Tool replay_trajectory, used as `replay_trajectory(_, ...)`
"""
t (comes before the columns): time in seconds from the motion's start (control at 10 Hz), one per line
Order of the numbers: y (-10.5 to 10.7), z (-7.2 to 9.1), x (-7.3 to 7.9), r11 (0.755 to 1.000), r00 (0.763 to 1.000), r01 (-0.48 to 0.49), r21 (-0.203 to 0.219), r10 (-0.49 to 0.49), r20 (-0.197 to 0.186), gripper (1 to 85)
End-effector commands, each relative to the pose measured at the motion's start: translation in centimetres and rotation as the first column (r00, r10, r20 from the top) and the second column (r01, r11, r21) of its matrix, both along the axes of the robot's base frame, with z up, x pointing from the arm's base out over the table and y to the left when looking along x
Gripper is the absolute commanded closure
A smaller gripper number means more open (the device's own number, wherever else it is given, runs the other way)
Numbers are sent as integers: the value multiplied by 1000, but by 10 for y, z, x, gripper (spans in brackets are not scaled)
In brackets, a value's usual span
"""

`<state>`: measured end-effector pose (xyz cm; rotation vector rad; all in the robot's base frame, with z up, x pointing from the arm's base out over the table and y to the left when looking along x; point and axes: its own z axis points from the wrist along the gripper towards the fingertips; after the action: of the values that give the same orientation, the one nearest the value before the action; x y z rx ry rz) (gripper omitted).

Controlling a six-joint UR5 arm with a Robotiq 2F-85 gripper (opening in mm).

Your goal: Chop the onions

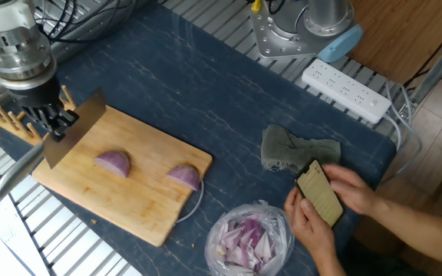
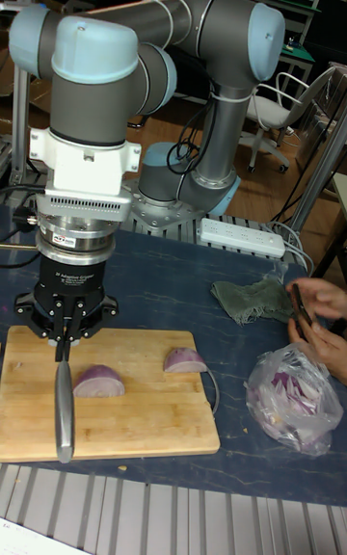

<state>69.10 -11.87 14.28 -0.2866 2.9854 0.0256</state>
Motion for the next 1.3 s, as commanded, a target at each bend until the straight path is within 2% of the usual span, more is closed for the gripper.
replay_trajectory(0.0,40,20,4,999,999,28,-16,-29,-20,840)
replay_trajectory(0.1,61,28,7,998,998,52,-21,-53,-33,840)
replay_trajectory(0.2,70,31,10,998,998,46,-35,-47,-29,840)
replay_trajectory(0.3,78,29,11,999,999,45,-11,-45,-27,840)
replay_trajectory(0.5,79,21,7,1000,999,14,-2,-14,-43,840)
replay_trajectory(0.7,78,9,11,1000,1000,-8,18,9,-30,840)
replay_trajectory(0.9,79,7,13,1000,1000,11,19,-11,-28,840)
replay_trajectory(1.0,75,6,14,1000,999,18,3,-17,-28,840)
replay_trajectory(1.2,74,4,11,1000,999,20,14,-20,-37,840)
